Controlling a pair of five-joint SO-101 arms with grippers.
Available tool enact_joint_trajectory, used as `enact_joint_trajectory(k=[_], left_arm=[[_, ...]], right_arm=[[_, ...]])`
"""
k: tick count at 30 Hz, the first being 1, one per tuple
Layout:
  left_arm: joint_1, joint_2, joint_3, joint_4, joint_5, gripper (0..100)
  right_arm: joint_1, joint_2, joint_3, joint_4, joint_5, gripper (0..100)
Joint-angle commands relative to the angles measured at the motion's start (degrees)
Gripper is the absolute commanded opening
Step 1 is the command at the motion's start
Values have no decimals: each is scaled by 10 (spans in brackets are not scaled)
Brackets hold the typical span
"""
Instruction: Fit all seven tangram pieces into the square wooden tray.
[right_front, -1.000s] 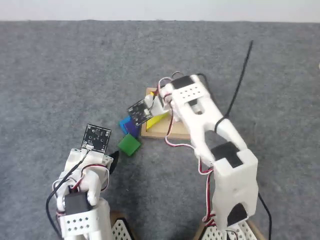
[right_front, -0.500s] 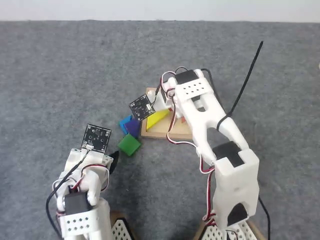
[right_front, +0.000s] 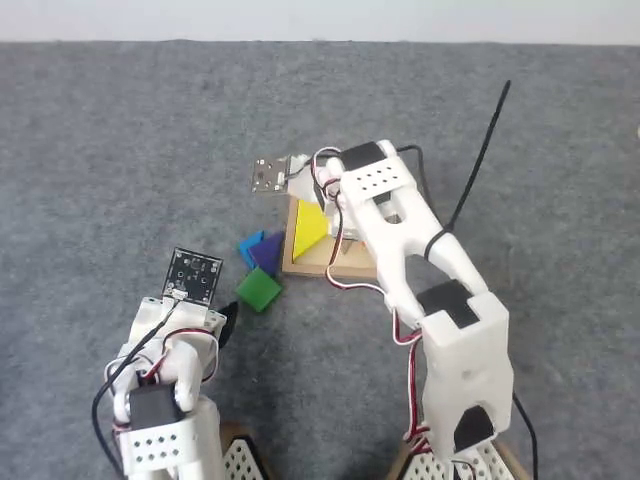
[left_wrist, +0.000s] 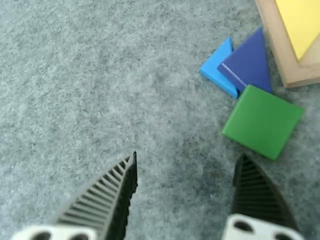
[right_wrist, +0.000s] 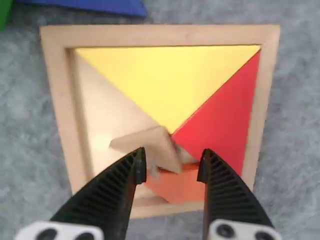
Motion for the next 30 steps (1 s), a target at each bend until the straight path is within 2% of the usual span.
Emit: enact_joint_trajectory(k=[1,4,6,16,23,28,30], left_arm=[[-4,-11,-5,4,0,299],[-4,-11,-5,4,0,299],[-4,-11,-5,4,0,299],[-4,-11,-5,4,0,299],[-4,-11,-5,4,0,299],[-4,-11,-5,4,0,299],[-4,-11,-5,4,0,299]], right_arm=[[-5,-3,-3,-27,-76,175],[-6,-1,-3,-29,-129,176],[-5,0,-3,-31,-139,176],[11,4,1,-30,-50,176],[31,5,-1,-31,-25,176],[31,21,-9,-31,-31,176],[28,22,-27,-31,-79,176]])
